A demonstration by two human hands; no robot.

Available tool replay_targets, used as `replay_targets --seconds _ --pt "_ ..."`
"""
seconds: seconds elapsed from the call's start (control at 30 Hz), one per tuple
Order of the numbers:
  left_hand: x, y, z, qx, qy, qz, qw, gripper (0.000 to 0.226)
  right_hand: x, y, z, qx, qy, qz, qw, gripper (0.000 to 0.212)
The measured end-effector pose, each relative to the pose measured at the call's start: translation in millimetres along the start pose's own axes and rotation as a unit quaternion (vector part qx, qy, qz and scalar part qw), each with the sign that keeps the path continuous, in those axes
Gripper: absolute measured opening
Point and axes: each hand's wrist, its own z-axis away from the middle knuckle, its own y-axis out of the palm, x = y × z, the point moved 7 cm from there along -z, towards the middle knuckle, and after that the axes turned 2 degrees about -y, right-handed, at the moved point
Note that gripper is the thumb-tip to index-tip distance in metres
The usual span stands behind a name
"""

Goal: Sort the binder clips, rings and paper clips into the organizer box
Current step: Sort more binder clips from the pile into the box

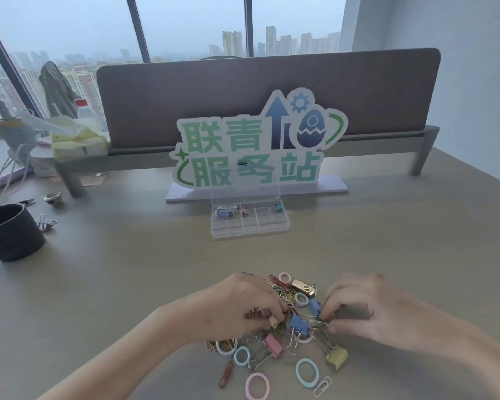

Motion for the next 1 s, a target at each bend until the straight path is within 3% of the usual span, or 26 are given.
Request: replay_targets --seconds 0.27,0.53,0.7,0.83,1.0 --pt "-0.8 -25.2 7.5 0.009 -0.050 -0.024 0.998 0.017 1.5 -13.4 1.6 -0.077 -0.008 -0.081 0.994 0.009" --pt "11.2 -55.9 17.2 0.002 -0.091 -0.097 0.991 0.011 3.5 -20.8 -4.9 -0.108 -0.010 -0.057 0.992 0.009" --pt "36.1 -85.3 -2.5 -0.080 -0.129 -0.105 0.983 0.010 -4.9 -38.0 -42.4 -0.142 0.010 -0.067 0.988 0.018" --pt "82.6 -100.9 -25.5 -0.182 -0.199 -0.083 0.959 0.010 -25.1 -56.5 -98.4 -0.195 0.015 -0.031 0.980 0.009" --pt "133.4 -105.2 -53.3 -0.226 -0.278 -0.070 0.931 0.008 -59.3 -61.9 -163.7 -0.220 0.041 0.036 0.974 0.007"
